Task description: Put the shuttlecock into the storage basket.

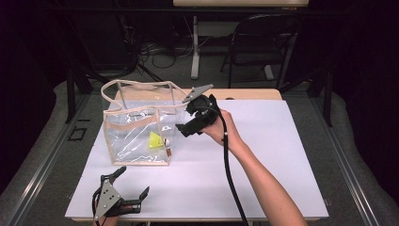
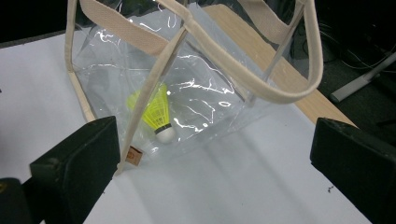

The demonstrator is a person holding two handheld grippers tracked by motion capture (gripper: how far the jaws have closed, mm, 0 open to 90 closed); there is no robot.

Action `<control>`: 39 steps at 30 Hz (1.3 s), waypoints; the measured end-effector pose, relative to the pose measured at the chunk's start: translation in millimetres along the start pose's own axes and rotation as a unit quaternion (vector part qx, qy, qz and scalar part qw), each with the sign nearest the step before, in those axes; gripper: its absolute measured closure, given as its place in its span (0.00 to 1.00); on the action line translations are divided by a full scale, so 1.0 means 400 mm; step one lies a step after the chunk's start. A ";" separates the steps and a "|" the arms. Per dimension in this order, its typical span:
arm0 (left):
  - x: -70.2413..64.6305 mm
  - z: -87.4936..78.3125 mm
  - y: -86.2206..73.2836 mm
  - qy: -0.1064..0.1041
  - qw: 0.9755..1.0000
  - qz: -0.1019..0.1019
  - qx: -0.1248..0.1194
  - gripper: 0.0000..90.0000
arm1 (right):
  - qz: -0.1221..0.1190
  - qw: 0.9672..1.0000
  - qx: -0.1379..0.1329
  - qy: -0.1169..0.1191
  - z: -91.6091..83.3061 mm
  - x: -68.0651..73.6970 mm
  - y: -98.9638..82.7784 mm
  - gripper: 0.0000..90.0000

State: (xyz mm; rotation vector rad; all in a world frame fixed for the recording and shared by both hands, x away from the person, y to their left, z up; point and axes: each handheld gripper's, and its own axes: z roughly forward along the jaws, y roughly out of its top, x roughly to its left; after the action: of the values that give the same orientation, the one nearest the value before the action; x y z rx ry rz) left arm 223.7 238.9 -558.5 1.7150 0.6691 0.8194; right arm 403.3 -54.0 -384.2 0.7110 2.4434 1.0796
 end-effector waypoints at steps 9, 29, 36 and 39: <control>0.000 0.002 0.000 -0.001 1.000 0.001 0.002 0.00 | 0.001 1.000 -0.009 0.000 -0.024 0.009 -0.051 0.01; 0.000 0.005 0.001 -0.001 1.000 0.002 0.002 0.00 | 0.006 1.000 -0.023 -0.005 -0.078 0.027 -0.152 0.00; -0.001 0.006 0.001 -0.001 1.000 0.002 0.002 0.00 | 0.011 0.999 -0.030 -0.009 -0.094 0.030 -0.190 0.00; -0.001 0.006 0.000 0.000 1.000 0.003 0.003 0.00 | 0.014 0.999 -0.033 -0.012 -0.103 0.030 -0.206 0.00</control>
State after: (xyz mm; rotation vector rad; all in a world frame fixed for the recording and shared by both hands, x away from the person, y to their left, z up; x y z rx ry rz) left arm 225.4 237.1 -558.9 1.7226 0.6672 0.8209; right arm 347.8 -118.2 -422.2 0.7353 2.3724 1.1502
